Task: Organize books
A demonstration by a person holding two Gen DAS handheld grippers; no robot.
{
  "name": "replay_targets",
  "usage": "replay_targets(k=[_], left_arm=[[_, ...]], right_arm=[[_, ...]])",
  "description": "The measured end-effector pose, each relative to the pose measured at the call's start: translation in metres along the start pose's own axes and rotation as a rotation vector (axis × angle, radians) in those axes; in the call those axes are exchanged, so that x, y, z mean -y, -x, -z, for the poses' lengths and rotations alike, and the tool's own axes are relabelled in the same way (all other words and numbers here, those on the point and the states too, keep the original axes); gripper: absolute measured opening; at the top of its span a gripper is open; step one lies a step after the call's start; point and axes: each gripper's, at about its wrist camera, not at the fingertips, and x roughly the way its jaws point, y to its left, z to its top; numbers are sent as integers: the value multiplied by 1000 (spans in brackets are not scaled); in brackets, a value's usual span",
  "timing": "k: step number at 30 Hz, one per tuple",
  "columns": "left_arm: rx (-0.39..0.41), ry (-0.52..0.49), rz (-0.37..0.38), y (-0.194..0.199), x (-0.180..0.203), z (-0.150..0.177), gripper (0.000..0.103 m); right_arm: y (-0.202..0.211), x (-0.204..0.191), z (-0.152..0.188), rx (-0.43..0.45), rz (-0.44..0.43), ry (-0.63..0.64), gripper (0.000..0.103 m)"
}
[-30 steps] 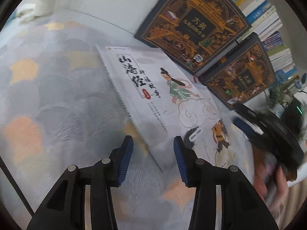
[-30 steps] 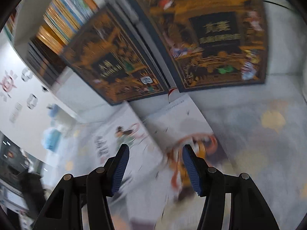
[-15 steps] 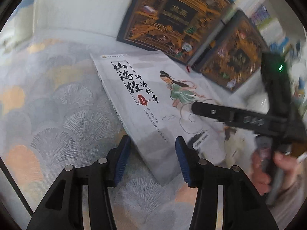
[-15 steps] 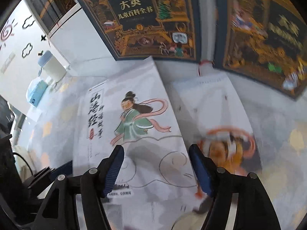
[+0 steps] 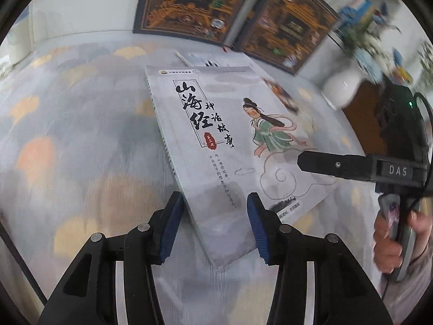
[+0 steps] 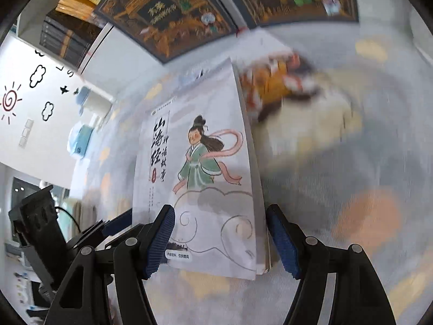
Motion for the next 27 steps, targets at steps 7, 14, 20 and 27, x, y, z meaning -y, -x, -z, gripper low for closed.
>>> replay_targets(k=[7, 14, 20, 27], left_arm=[[-50, -23, 13, 45, 3, 64, 45], [-50, -49, 12, 91, 8, 143, 45], [-66, -56, 65, 113, 7, 180, 48], [-39, -42, 97, 102, 0, 171, 48]], right_arm=[[16, -30, 87, -34, -13, 69, 69], [33, -59, 186, -60, -30, 91, 69], [38, -60, 225, -77, -102, 123, 67], [26, -30, 206, -5, -284, 72, 61]])
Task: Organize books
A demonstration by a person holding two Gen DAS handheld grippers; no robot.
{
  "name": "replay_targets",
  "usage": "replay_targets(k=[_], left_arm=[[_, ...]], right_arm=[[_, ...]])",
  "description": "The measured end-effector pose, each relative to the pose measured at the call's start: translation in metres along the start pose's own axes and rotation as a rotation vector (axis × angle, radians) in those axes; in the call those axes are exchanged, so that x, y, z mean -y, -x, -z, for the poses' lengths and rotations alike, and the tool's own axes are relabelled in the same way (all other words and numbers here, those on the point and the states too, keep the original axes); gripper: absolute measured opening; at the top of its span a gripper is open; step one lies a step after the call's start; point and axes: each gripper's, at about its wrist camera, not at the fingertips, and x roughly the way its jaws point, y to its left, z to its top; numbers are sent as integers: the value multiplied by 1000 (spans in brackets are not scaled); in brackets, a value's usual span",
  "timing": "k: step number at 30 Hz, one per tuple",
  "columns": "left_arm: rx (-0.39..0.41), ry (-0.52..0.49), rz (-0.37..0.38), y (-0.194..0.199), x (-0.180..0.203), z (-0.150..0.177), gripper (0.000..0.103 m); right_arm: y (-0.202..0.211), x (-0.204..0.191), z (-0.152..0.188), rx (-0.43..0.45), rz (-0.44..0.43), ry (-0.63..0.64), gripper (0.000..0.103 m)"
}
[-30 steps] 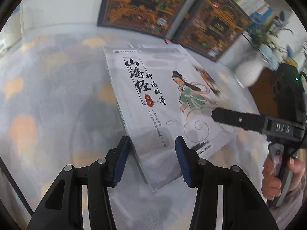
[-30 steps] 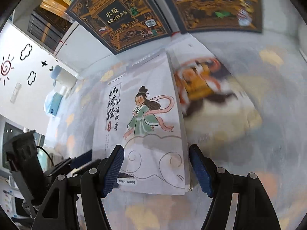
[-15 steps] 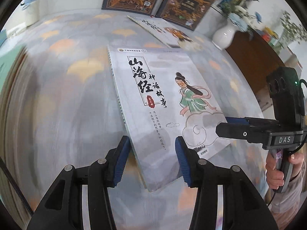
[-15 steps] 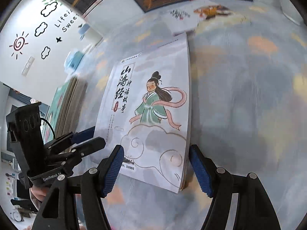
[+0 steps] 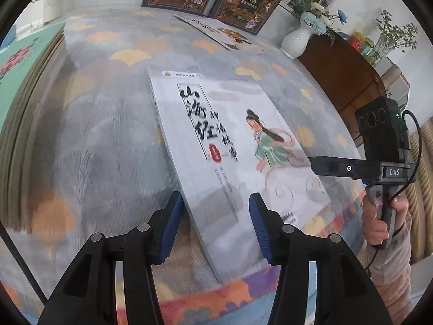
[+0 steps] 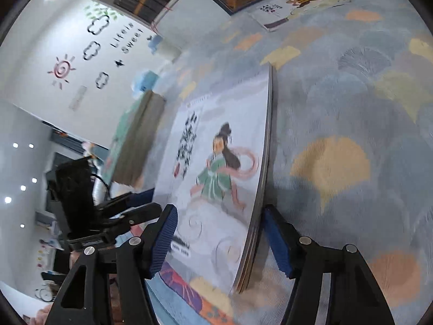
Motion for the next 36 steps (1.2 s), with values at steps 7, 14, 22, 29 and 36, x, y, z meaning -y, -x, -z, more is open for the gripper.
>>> replay_targets(k=[7, 14, 22, 29, 36], left_arm=[[23, 97, 48, -11, -21, -20, 34], [44, 78, -16, -16, -15, -25, 30], [10, 6, -152, -11, 4, -25, 30], [6, -27, -119, 7, 11, -27, 30], [54, -66, -139, 32, 19, -36, 30]], right_arm=[[-10, 7, -16, 1, -32, -5, 51], [-6, 14, -19, 67, 95, -44, 15], [-1, 0, -17, 52, 176, -26, 17], [10, -19, -6, 56, 159, 5, 17], [18, -56, 2, 71, 177, 96, 16]])
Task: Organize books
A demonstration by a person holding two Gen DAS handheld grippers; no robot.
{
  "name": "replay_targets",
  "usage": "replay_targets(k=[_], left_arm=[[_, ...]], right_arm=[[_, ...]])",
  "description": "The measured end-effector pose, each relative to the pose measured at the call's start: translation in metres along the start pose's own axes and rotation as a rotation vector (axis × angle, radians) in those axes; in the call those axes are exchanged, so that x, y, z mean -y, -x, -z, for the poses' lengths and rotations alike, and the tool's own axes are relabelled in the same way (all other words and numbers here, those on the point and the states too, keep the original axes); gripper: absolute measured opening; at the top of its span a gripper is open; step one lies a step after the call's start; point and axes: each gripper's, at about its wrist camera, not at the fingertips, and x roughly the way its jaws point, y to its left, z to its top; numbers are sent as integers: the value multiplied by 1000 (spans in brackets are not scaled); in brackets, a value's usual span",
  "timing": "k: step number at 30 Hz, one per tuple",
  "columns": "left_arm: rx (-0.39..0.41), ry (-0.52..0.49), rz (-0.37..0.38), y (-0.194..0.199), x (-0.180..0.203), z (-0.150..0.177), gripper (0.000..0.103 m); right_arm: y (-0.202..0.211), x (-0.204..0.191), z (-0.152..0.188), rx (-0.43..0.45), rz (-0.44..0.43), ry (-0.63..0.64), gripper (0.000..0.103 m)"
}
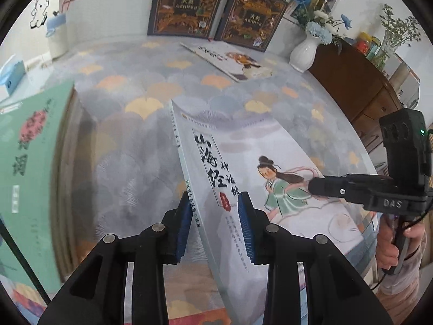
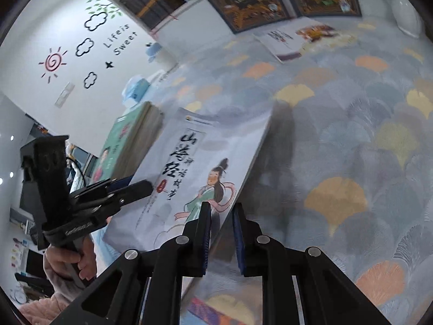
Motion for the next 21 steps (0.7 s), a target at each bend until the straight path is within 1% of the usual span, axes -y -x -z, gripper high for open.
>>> replay_targets(k=[8, 14, 18, 21], left_arm=[[46, -25, -5, 27, -6, -9, 30], [114, -45, -23, 59, -19, -25, 30], [168, -57, -45, 88, -39, -39, 30], [204, -46, -66, 108, -60, -46, 30]], right_arm=[[11, -38, -6, 35, 12, 80, 16], [18, -69, -28, 84, -2, 132, 16], [13, -100, -48, 105, -15, 180, 17], [6, -124, -63, 109, -38, 218, 17]])
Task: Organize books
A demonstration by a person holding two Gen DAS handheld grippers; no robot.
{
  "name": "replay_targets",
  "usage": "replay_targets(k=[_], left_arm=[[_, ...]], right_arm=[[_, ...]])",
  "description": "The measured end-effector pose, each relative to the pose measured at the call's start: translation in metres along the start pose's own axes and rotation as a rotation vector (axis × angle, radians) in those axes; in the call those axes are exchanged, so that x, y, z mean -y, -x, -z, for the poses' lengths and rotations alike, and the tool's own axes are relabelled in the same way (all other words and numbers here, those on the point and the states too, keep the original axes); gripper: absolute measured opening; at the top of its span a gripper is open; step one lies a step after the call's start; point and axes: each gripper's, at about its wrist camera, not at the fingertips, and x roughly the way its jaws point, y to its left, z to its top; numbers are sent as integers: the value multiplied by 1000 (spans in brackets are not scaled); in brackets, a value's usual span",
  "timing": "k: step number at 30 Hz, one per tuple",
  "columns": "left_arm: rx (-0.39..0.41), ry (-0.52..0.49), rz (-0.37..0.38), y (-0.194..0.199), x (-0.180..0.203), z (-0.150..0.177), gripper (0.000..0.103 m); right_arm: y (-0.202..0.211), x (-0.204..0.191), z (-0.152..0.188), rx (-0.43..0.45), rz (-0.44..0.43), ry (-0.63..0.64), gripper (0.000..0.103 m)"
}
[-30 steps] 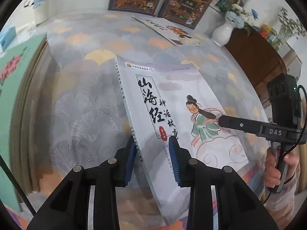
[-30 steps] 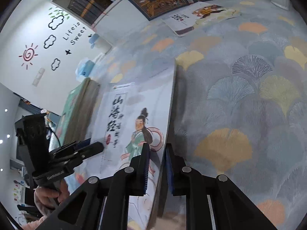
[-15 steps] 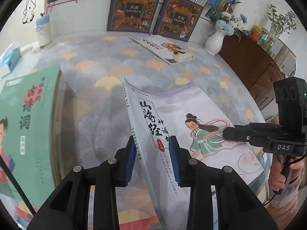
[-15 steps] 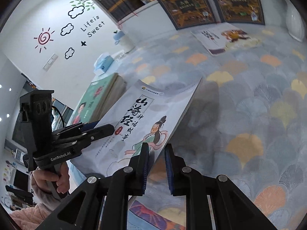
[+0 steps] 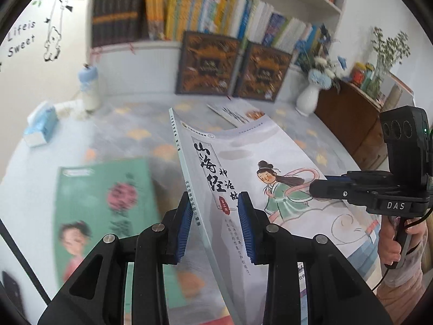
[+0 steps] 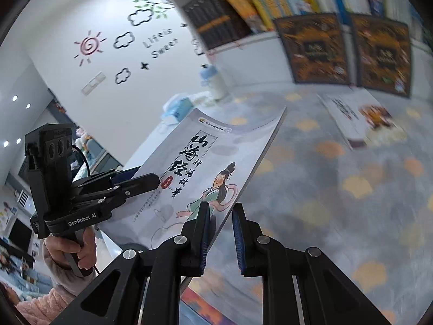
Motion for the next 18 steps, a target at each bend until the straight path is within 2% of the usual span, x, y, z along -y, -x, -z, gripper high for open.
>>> replay_targets(k=[5, 14, 18], left_arm=[[41, 45, -45, 20, -46, -3, 32], [-6, 110, -96, 9, -110, 19, 32], [-26, 141, -84, 0, -130, 31, 32]], right_arm=[[-34, -37, -28, -14, -46, 62, 17], [-107, -64, -43, -103, -102, 82, 18], [-131, -70, -43, -139, -109, 78, 18]])
